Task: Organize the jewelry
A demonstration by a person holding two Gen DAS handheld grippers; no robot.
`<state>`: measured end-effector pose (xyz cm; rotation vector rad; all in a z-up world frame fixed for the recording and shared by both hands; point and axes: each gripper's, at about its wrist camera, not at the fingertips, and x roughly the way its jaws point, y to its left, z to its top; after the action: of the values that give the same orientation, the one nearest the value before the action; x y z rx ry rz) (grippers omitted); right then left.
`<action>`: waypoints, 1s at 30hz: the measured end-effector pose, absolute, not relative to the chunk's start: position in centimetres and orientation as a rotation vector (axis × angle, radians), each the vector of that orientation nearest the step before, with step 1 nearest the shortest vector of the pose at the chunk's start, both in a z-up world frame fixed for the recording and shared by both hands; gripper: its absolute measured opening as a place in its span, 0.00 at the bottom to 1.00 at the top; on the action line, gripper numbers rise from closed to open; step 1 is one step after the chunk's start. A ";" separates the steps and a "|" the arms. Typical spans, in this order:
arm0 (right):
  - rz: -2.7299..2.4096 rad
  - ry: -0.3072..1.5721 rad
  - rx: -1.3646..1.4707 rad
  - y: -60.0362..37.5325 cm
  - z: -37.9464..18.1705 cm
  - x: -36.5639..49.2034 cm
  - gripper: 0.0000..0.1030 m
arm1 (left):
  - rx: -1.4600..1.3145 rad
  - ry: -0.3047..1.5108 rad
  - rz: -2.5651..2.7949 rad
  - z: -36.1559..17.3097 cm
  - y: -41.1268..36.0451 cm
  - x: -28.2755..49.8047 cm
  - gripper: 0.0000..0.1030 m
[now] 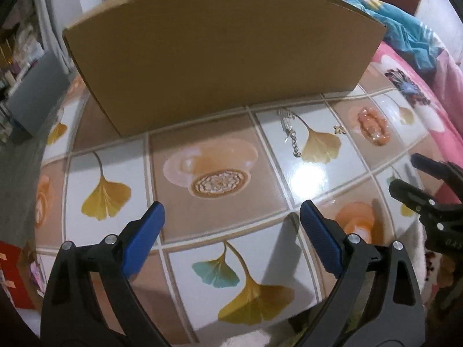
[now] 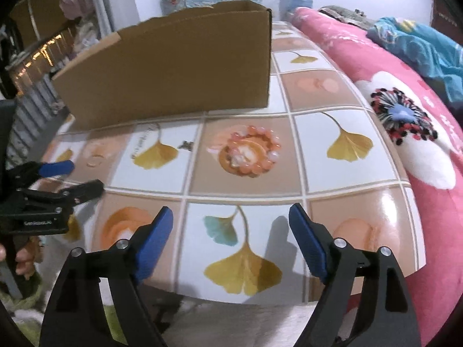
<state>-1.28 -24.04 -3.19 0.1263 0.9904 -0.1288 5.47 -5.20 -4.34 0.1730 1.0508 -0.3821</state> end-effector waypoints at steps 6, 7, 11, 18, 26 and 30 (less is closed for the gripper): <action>-0.156 0.999 0.075 -23.7 -3.8 -1.0 0.85 | 0.192 1.030 -0.342 -4.7 -6.0 5.0 0.92; -0.158 1.000 0.069 -23.6 -3.9 -1.0 0.86 | 0.188 1.029 -0.336 -4.6 -6.1 5.0 0.92; -0.160 1.002 0.047 -23.3 -4.2 -1.0 0.93 | 0.171 1.026 -0.305 -4.3 -6.2 5.2 0.92; -0.156 0.998 0.048 -23.3 -4.2 -1.0 0.93 | 0.161 1.023 -0.282 -4.3 -6.6 5.3 0.92; -0.147 1.008 0.053 -23.5 -4.4 -0.7 0.94 | 0.158 1.017 -0.277 -4.3 -6.3 5.1 0.93; -0.145 1.012 0.053 -23.5 -4.4 -0.7 0.94 | 0.158 1.017 -0.277 -4.3 -6.2 5.2 0.93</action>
<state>-0.70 -23.52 -4.41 0.0526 1.0121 -0.1453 5.17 -6.20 -4.30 0.1575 1.0168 -0.2769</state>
